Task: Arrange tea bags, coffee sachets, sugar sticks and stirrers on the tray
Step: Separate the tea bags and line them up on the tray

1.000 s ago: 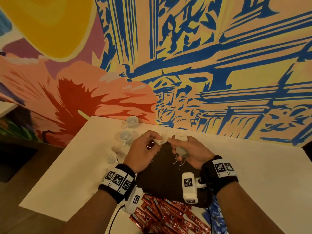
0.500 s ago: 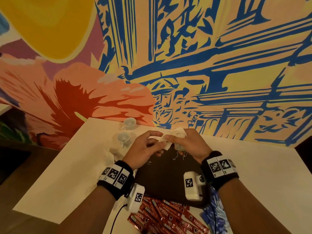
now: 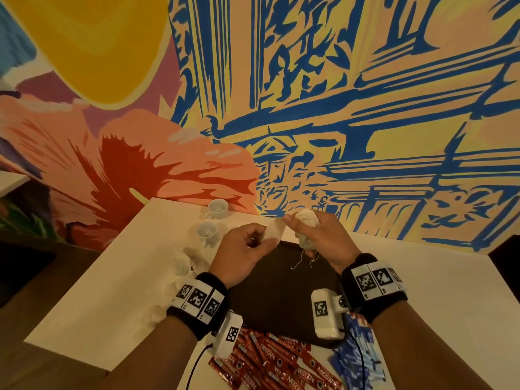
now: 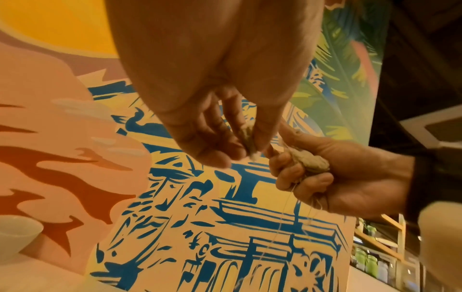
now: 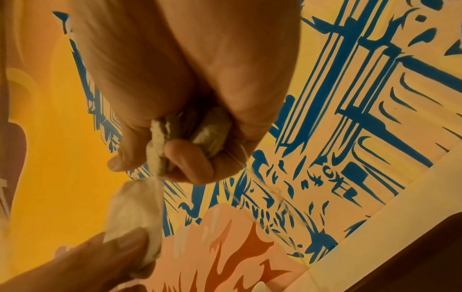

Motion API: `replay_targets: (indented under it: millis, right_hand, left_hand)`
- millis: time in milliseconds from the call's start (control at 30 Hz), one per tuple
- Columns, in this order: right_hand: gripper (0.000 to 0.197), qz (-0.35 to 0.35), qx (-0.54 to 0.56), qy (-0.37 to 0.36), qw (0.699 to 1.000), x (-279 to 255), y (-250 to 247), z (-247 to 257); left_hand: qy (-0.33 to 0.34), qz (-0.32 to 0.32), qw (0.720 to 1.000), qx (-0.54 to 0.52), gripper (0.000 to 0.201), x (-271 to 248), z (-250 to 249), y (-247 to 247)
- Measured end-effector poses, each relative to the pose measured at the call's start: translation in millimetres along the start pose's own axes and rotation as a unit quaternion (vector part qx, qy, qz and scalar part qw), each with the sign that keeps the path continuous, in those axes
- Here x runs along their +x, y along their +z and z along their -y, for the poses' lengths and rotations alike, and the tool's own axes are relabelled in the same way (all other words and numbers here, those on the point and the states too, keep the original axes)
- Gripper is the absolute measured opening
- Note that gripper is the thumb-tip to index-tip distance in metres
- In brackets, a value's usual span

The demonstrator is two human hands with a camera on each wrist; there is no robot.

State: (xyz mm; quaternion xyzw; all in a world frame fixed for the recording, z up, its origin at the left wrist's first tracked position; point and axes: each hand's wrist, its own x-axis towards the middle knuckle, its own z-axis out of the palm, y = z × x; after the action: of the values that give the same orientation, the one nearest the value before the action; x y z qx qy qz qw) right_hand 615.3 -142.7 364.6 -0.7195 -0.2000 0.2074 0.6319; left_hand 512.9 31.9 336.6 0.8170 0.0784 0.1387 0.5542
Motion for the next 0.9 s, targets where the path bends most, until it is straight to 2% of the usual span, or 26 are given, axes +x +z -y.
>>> replay_targets:
  millis: [100, 167, 267, 400, 500, 600, 700, 900]
  right_hand:
    - [0.043, 0.037, -0.01, 0.02, 0.999, -9.9, 1.2, 0.8]
    - [0.044, 0.069, -0.015, 0.023, 0.997, -16.0, 3.7, 0.5]
    - [0.045, 0.053, -0.028, 0.009, 0.998, -20.1, 6.0, -0.2]
    - [0.024, 0.023, -0.068, -0.008, 0.997, -24.8, 4.9, -2.3]
    - [0.017, 0.029, -0.08, -0.024, 0.996, -30.5, 4.5, -2.9]
    - [0.014, 0.062, -0.112, -0.059, 0.99, -33.6, 1.9, -2.1]
    - [0.012, 0.093, -0.141, -0.078, 0.983, -34.7, 0.7, -2.8]
    - [0.015, 0.118, -0.138, -0.098, 0.978, -28.5, 3.5, -4.7]
  left_hand:
    - [0.039, -0.089, 0.993, 0.073, 0.007, -7.8, -3.6, 8.5]
    - [0.073, -0.112, 0.982, 0.137, 0.007, -12.3, -4.5, 14.2]
    - [0.106, -0.098, 0.97, 0.195, 0.012, -19.0, -2.5, 21.0]
    - [0.131, -0.084, 0.967, 0.204, 0.015, -29.2, -1.9, 22.2]
    - [0.11, -0.041, 0.981, 0.157, 0.03, -37.1, -2.8, 17.2]
    - [0.039, -0.002, 0.999, -0.003, 0.042, -45.0, -9.8, 11.4]
    - [-0.03, 0.017, 0.992, -0.118, 0.029, -43.6, -13.3, 3.5]
    - [-0.069, 0.069, 0.985, -0.141, 0.01, -36.4, -12.8, -3.5]
